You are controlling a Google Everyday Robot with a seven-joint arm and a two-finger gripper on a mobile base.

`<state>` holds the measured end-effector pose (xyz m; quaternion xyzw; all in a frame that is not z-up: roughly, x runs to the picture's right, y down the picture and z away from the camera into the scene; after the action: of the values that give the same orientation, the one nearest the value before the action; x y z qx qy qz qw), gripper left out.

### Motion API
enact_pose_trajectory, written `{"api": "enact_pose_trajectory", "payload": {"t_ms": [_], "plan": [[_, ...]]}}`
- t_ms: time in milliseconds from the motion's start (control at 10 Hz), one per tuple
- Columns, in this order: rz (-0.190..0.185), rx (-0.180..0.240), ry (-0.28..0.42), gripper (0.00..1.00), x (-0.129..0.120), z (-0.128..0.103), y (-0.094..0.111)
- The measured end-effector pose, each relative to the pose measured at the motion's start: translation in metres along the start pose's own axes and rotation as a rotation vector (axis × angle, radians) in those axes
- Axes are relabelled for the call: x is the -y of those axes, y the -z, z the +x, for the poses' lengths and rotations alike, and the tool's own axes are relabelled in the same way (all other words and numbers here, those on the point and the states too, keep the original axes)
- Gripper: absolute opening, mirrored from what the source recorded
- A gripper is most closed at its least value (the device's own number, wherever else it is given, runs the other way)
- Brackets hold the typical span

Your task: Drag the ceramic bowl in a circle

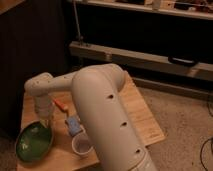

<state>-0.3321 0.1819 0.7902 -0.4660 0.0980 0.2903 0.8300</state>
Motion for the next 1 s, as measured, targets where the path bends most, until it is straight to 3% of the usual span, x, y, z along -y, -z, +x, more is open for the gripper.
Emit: {"api": "enact_pose_trajectory", "payload": {"t_ms": [200,500,800,1000], "plan": [[0.014,0.023,-0.035,0.00,0.022,-0.020,0.006],[0.053,0.074,-0.117,0.00,0.068,-0.022,0.035],[0.095,0.090,-0.183,0.00,0.105,0.009,0.061],[0.114,0.063,-0.197,0.00,0.116,0.051,0.065]]}}
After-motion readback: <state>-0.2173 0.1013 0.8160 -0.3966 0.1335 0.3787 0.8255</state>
